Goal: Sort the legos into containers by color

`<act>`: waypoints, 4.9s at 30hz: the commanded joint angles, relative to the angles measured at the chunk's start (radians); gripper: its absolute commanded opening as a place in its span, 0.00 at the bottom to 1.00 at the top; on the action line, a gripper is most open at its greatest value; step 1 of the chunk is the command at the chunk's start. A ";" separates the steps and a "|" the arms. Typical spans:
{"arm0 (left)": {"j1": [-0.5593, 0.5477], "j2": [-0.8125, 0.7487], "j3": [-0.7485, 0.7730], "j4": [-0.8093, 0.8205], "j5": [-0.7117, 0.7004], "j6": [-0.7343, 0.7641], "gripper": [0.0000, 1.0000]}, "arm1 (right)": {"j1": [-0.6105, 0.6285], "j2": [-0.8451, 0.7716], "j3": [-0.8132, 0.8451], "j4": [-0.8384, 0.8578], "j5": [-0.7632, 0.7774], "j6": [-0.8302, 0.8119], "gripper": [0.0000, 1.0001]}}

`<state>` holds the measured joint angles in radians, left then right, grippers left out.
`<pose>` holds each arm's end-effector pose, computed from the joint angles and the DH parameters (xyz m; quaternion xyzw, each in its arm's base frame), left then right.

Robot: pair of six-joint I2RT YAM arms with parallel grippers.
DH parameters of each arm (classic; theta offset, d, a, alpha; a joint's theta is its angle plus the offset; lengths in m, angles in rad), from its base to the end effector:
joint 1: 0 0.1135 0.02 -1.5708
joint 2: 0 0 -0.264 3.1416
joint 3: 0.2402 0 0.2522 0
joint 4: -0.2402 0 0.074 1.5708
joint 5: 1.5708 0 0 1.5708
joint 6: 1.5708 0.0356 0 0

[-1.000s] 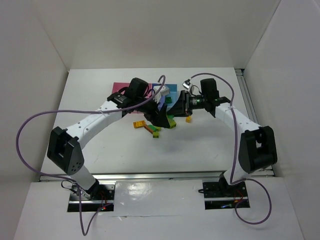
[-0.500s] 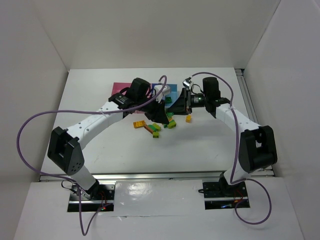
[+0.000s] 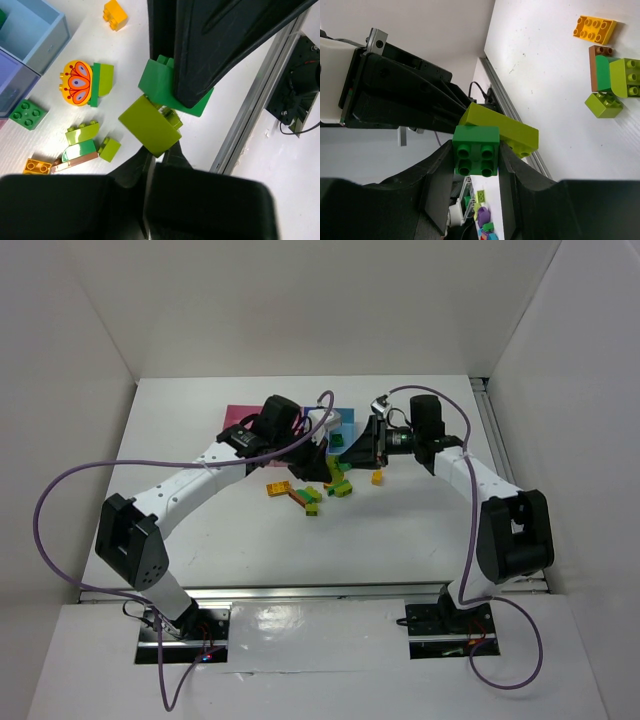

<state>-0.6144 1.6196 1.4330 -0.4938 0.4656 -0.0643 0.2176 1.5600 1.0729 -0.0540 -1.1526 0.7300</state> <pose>0.2906 -0.2246 0.3241 0.3341 0.8182 -0.3358 0.3258 0.3225 0.1046 0.2703 -0.0746 0.7740 0.6104 0.1510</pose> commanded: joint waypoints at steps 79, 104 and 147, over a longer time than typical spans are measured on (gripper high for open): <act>0.065 0.479 0.216 -0.149 -0.562 -0.428 0.89 | 0.135 0.324 0.627 -0.460 1.085 -0.366 0.76; 0.045 0.347 0.202 -0.218 -0.694 -0.470 0.54 | 0.126 0.144 0.473 -0.501 1.117 -0.385 0.79; 0.186 0.152 0.347 -0.160 -0.719 -0.448 0.90 | 0.123 0.026 0.131 -0.494 1.234 -0.354 0.84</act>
<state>-0.4152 1.8561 1.8523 -0.6777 -0.2245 -0.4808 0.3443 1.6268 1.2335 -0.5720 0.0196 0.3523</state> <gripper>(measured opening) 0.900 0.829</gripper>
